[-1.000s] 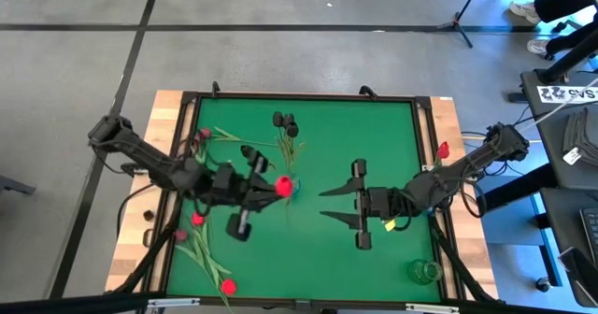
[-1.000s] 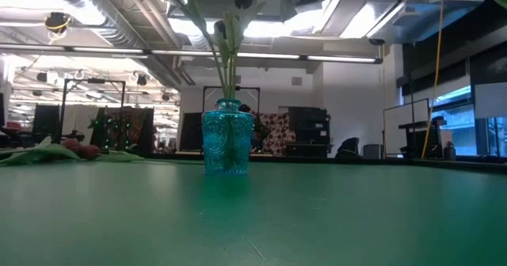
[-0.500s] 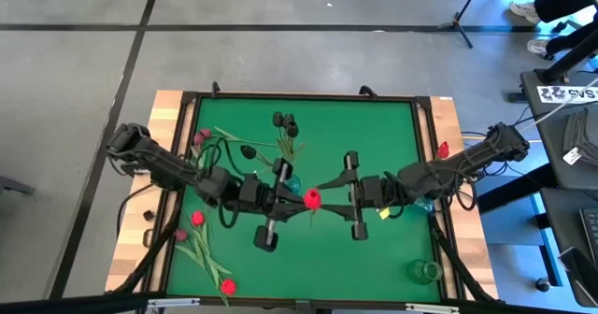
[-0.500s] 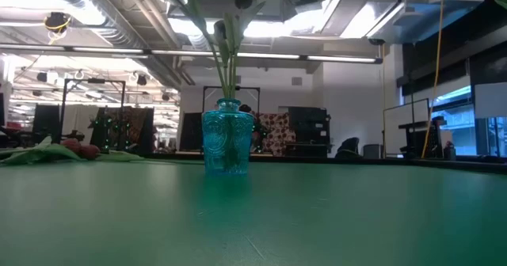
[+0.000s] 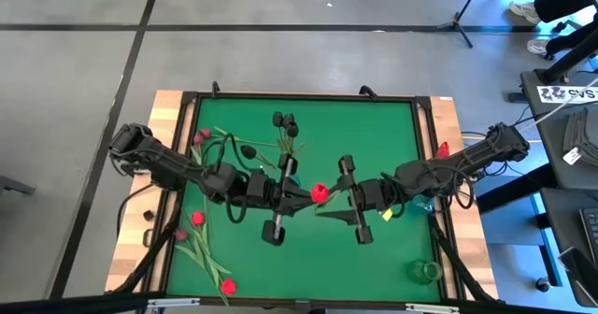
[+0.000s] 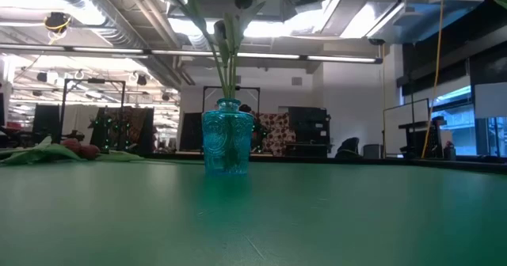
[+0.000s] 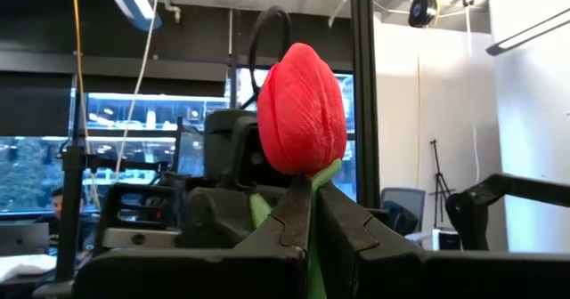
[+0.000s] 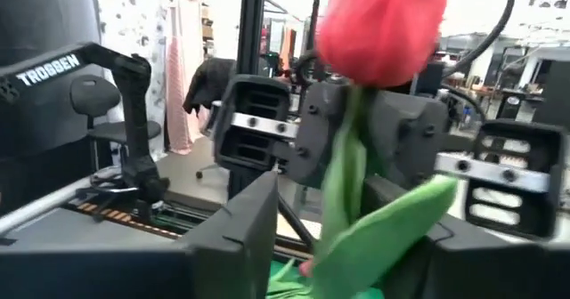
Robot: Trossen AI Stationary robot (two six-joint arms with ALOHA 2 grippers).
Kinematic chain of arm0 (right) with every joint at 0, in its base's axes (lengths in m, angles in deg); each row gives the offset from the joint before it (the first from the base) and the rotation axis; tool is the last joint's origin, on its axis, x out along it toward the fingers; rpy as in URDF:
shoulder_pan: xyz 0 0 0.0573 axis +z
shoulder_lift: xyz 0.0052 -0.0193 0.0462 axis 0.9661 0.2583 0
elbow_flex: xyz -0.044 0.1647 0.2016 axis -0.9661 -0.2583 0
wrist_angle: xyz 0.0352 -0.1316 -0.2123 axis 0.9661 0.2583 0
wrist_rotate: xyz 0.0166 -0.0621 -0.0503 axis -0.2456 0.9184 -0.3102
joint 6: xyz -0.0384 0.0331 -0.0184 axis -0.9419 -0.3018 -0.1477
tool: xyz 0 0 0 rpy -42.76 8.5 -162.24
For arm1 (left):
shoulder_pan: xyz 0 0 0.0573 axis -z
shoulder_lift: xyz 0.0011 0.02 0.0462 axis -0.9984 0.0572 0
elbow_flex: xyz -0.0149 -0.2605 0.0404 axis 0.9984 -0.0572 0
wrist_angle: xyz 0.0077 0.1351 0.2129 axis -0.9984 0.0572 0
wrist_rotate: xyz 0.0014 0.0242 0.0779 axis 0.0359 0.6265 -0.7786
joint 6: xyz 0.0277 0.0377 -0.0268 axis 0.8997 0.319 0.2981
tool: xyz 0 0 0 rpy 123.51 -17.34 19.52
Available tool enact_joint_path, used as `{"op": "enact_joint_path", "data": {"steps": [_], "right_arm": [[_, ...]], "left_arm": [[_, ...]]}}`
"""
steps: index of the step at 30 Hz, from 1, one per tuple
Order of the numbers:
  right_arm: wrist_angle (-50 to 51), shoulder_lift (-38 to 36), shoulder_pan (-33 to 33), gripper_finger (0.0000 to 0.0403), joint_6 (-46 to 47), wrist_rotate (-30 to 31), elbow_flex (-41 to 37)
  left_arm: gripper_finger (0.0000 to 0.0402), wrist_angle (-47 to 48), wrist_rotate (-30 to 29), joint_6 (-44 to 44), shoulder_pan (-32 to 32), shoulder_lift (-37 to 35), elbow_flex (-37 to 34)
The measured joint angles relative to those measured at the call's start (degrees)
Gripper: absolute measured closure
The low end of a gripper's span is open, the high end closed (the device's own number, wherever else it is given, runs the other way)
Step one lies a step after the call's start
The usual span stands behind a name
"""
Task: Sort flowers into vase by color
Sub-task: Put the red flower into the right blue vase
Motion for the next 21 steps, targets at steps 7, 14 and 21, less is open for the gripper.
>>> {"op": "enact_joint_path", "data": {"steps": [7, 14, 21], "right_arm": [[0.82, -0.02, -0.31, 0.0387, -0.13, 3.56, 0.0], [2.24, 0.02, -0.12, 0.0393, 2.32, 5.81, -0.04], [11.18, -6.13, 1.55, 0.0394, 9.26, 9.37, 0.04]], "left_arm": [[0.0389, 2.05, -5.8, 2.25, -0.23, -0.1, 0.03], [0.0319, 5.75, -12.55, 10.4, 2.91, -0.62, 0.09], [0.0249, 15.24, -22.21, 15.8, 14.59, -8.11, 0.04]]}}
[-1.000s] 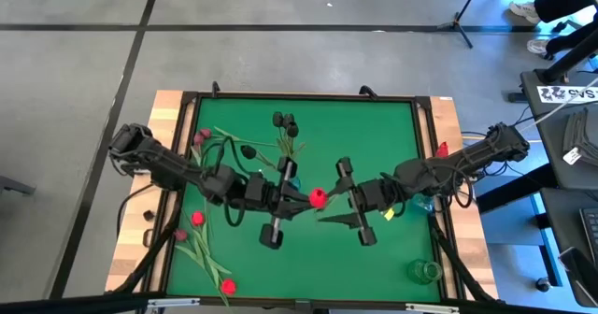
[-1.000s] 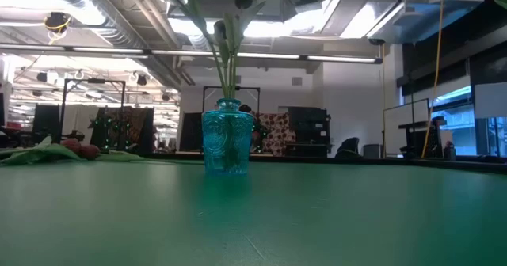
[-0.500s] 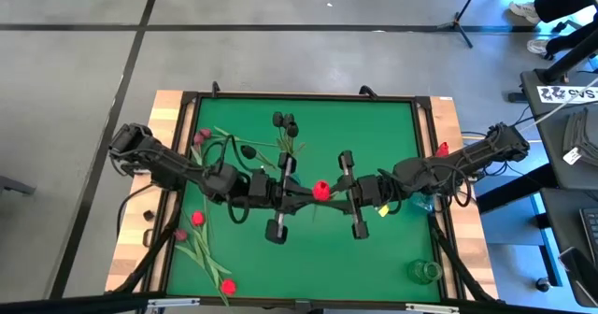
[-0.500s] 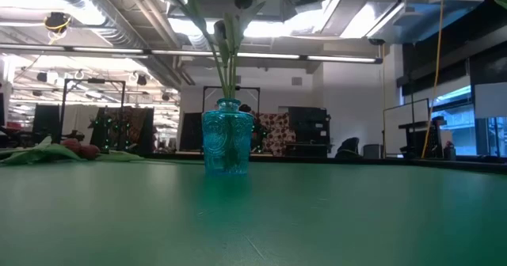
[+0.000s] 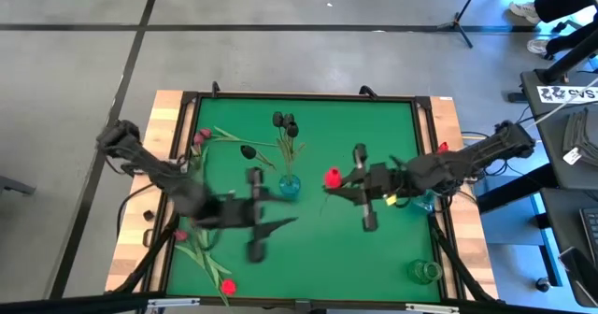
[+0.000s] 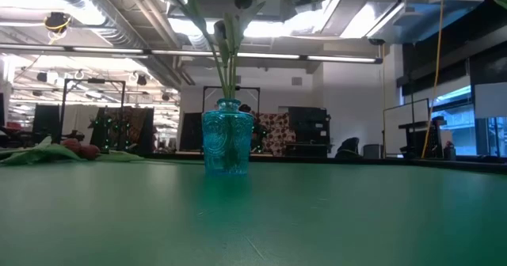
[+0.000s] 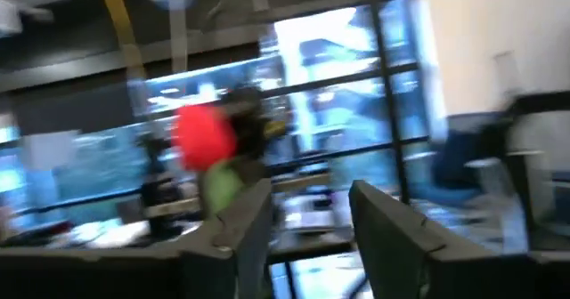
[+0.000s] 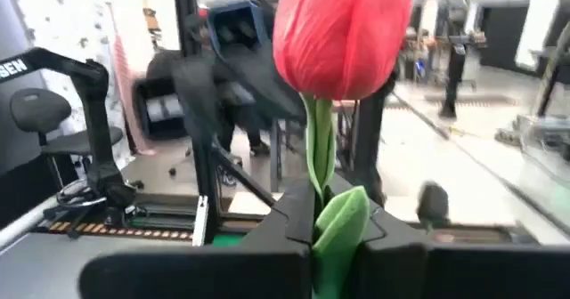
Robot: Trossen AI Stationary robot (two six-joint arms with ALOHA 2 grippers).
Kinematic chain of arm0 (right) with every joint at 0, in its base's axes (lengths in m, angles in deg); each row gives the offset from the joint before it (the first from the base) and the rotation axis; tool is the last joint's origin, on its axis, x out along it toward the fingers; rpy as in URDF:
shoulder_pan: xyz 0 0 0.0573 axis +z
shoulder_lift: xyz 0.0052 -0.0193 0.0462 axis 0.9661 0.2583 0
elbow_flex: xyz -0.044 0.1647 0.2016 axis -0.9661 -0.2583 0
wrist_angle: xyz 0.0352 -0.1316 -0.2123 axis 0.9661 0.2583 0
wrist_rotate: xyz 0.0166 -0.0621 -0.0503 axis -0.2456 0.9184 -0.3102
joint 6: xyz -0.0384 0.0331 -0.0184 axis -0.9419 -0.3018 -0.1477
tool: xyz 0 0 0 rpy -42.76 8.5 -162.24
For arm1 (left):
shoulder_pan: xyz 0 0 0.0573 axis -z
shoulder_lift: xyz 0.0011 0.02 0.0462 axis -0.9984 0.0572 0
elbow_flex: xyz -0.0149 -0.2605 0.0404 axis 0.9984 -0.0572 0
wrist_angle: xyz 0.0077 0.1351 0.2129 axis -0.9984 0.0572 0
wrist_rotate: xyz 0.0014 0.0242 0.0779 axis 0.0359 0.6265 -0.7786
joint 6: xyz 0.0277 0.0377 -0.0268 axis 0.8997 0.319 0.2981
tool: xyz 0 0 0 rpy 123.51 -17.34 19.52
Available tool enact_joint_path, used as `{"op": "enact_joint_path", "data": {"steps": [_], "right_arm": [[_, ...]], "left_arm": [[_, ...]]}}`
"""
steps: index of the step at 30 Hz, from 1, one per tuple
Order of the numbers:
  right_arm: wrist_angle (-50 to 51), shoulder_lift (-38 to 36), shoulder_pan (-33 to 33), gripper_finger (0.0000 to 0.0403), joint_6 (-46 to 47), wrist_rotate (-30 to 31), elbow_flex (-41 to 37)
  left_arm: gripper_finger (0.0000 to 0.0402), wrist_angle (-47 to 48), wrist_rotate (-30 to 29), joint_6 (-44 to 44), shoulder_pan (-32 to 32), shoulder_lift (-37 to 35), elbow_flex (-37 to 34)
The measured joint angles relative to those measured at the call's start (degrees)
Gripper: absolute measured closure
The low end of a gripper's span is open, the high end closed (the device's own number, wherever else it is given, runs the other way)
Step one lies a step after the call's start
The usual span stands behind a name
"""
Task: Sort flowers into vase by color
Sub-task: Put the red flower into the right blue vase
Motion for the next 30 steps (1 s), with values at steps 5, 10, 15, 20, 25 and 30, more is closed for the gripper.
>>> {"op": "enact_joint_path", "data": {"steps": [5, 10, 15, 20, 25, 30], "right_arm": [[13.98, -8.06, 6.0, 0.0396, 4.84, 4.73, 0.04], [35.98, -14.14, 17.22, 0.0399, 16.84, 19.47, 0.04], [46.75, -18.6, 25.21, 0.0398, 28.22, 24.18, -0.04], [50.96, -24.23, 28.06, 0.0399, 27.53, 24.13, -0.02], [58.0, -28.64, 28.3, 0.0399, 27.17, 20.95, -0.02], [60.58, -32.01, 28.3, 0.0399, 24.59, 20.89, -0.02]], "left_arm": [[0.0228, 14.65, 0.61, -6.57, 10.29, -4.74, 0.0], [0.0227, 25.35, 0.6, -11.83, 18.63, -6.15, -0.02], [0.0231, 29.85, 0.52, -15.62, 22.4, -5.72, -0.09], [0.0232, 29.22, 0.16, -15.92, 22.28, -5.72, -0.09], [0.0232, 29.25, -0.06, -18.94, 20.0, -5.72, -0.09], [0.0232, 29.18, -0.02, -20.31, 17.49, -5.72, -0.09]]}}
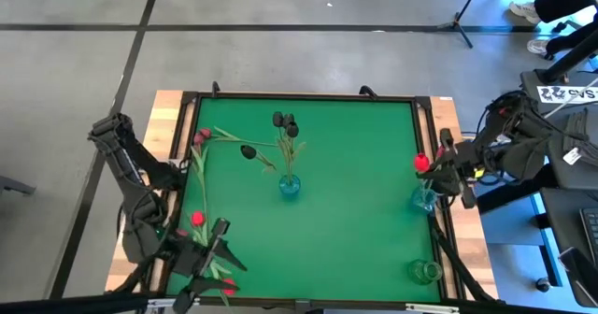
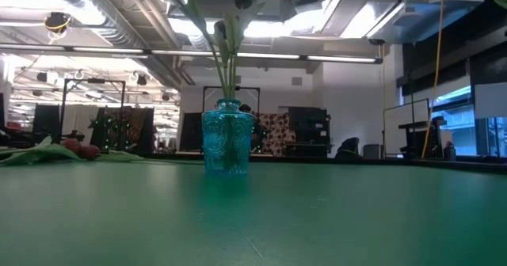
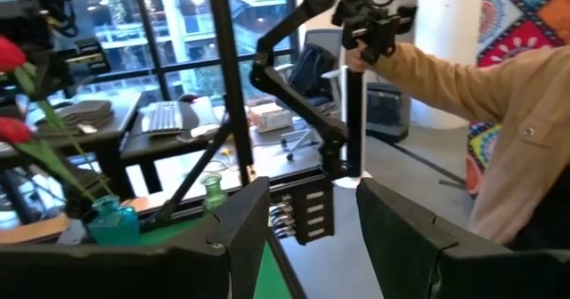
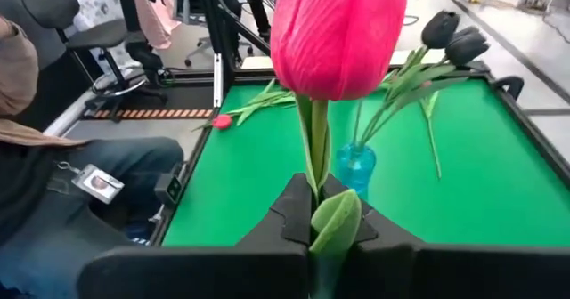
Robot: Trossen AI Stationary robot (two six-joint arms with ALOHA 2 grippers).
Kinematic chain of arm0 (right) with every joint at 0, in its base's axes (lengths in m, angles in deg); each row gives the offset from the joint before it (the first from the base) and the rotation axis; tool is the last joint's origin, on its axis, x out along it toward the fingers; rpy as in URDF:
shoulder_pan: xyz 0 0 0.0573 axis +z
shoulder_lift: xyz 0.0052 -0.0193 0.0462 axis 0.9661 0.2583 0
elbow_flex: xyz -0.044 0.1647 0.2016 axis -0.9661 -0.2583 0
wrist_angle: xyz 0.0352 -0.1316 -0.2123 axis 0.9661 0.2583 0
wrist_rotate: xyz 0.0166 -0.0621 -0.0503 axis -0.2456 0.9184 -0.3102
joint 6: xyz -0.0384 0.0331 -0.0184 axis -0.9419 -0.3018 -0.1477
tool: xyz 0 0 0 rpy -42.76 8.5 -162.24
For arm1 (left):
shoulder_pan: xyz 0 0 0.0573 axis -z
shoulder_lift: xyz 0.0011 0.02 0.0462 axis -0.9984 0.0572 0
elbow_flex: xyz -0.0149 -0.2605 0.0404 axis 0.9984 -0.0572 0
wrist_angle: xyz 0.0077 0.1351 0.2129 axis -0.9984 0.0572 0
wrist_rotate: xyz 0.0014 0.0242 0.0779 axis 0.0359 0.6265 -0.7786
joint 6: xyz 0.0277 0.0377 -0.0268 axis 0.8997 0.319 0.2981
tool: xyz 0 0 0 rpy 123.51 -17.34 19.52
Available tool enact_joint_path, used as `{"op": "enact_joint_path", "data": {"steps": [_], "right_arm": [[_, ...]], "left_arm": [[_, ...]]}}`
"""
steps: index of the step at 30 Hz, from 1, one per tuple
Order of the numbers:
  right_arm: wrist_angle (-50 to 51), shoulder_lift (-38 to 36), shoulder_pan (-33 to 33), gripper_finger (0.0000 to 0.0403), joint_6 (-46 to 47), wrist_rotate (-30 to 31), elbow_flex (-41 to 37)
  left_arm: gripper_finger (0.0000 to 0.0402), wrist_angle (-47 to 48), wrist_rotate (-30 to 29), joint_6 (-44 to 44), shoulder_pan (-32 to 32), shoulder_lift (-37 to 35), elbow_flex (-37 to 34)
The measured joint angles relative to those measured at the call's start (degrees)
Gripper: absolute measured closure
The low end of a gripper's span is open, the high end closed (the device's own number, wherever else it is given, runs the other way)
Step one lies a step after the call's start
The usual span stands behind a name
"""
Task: Sort flowers into vase by color
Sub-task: Put the red flower into the right blue vase
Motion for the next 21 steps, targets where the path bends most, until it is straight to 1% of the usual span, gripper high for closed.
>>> {"op": "enact_joint_path", "data": {"steps": [4, 8, 16, 19, 21], "right_arm": [[3.71, -2.06, -0.01, 0.0398, -0.92, -0.12, 0.0], [6.36, -2.53, 0.0, 0.0398, -0.93, -0.72, 0.0], [7.28, -2.13, 0.0, 0.0398, -1.09, -2.67, -1.54], [6.82, -2.13, 0.0, 0.0398, -0.65, -2.58, -2.88], [4.83, -2.15, 0.0, 0.0398, -0.86, -1.69, -3.58]], "left_arm": [[0.0232, 0.0, -0.02, -0.22, -2.25, 0.0, 0.0], [0.0232, -0.01, 0.03, -1.96, -4.23, 0.0, 0.0], [0.0232, -0.04, 0.12, -4.23, -5.31, 0.0, 0.0], [0.0232, -0.07, 0.12, -4.73, -5.31, 0.0, 0.0], [0.0232, -0.44, 0.11, -4.83, -5.31, 0.0, 0.0]]}}
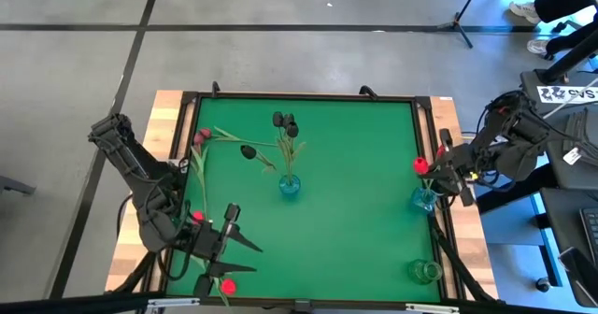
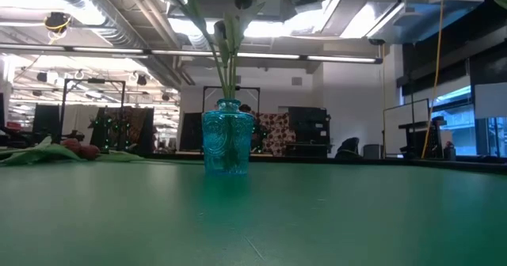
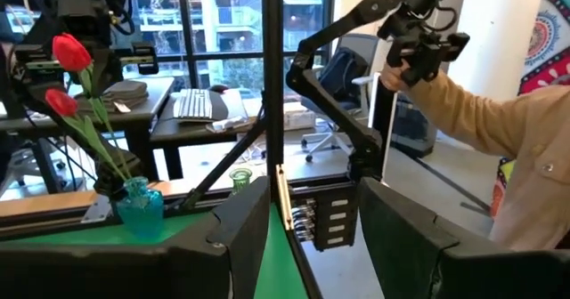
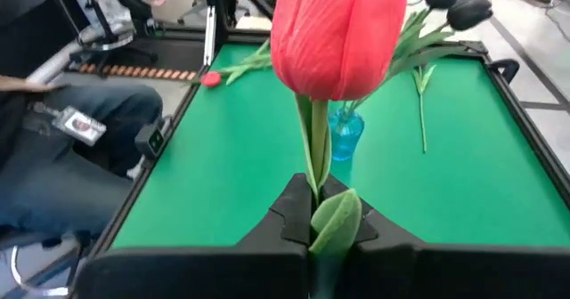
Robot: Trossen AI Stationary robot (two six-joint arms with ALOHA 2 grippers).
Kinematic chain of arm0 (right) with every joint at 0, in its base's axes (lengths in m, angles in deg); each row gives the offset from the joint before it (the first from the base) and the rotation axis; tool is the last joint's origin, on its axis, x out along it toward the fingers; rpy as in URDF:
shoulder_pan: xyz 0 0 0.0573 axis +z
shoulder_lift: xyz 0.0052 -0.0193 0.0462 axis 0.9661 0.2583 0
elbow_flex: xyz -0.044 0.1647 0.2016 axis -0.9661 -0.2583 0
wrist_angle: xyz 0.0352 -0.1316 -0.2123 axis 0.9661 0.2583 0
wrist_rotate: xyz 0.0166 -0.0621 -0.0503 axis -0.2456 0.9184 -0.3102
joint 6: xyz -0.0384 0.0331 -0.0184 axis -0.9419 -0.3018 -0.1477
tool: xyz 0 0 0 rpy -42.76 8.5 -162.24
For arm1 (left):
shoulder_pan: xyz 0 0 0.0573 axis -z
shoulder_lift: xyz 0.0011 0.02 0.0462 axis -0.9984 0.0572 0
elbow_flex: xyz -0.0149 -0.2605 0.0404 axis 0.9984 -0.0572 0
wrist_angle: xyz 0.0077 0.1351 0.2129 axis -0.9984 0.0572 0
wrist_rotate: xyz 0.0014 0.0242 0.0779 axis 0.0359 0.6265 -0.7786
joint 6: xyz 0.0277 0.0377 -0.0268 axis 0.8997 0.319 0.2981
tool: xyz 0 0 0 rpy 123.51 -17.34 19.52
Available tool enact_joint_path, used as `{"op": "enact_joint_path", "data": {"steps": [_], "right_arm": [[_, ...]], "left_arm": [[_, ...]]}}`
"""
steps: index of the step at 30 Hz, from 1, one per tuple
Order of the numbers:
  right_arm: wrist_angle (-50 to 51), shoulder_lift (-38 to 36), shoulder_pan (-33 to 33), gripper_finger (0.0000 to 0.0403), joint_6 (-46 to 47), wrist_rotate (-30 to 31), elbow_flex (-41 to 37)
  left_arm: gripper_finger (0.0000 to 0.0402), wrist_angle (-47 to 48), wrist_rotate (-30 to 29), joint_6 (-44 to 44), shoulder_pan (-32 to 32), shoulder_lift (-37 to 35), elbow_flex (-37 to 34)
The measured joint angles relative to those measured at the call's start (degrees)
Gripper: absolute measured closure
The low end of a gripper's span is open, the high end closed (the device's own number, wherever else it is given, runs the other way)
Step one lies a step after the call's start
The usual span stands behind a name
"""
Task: Sort flowers into vase by color
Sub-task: Put the red flower into the right blue vase
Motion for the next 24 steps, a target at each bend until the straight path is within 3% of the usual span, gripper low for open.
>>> {"op": "enact_joint_path", "data": {"steps": [7, 18, 24], "right_arm": [[-0.06, 0.82, 0.0, 0.0398, 1.48, 4.01, -0.07], [5.86, 1.98, 0.0, 0.0395, 7.71, -5.0, -0.11], [9.4, 2.07, 0.0, 0.0351, 14.38, -5.61, -0.11]], "left_arm": [[0.0232, -1.04, -0.02, -0.38, 0.0, 0.06, 0.02], [0.0232, -0.89, -0.26, -2.51, -0.02, 1.99, 0.02], [0.0232, -0.96, -0.33, -2.4, -1.27, 2.27, 0.02]]}}
